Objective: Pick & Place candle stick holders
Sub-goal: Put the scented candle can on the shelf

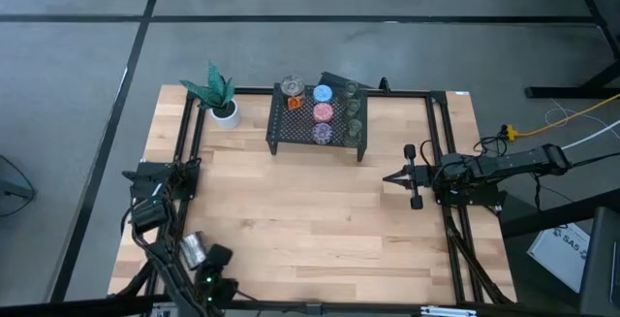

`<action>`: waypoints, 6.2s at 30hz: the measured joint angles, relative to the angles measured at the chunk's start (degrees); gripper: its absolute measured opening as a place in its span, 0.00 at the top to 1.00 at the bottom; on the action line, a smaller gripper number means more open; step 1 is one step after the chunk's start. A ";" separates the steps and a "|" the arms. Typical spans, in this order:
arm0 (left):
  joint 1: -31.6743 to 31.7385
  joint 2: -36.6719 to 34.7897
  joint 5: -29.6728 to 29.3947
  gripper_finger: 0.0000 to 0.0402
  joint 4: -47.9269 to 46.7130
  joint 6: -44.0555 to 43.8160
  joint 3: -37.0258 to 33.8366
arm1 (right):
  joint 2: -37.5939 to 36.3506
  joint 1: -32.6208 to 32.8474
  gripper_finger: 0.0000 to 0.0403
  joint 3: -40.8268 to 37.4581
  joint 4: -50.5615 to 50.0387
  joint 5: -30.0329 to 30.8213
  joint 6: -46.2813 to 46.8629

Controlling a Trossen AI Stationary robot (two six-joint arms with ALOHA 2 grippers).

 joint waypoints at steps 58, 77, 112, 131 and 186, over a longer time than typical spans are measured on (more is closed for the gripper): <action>10.81 -50.91 -14.28 0.47 17.74 -2.68 -27.19 | 0.02 -0.02 0.99 0.00 0.00 0.00 0.00; 10.85 -51.17 -5.09 0.43 20.53 -6.42 -36.94 | 0.02 0.00 0.99 0.00 0.00 0.00 0.00; 6.39 -51.17 4.79 0.07 21.78 5.59 -36.85 | 0.01 -0.02 0.99 0.01 0.00 -0.01 0.00; 0.12 -37.29 10.07 0.01 24.60 2.40 -36.85 | 0.00 -0.02 0.99 0.00 0.00 0.00 0.00; 40.77 -44.95 7.43 0.12 85.37 47.48 -57.94 | 0.00 0.00 0.99 0.00 0.02 0.00 0.00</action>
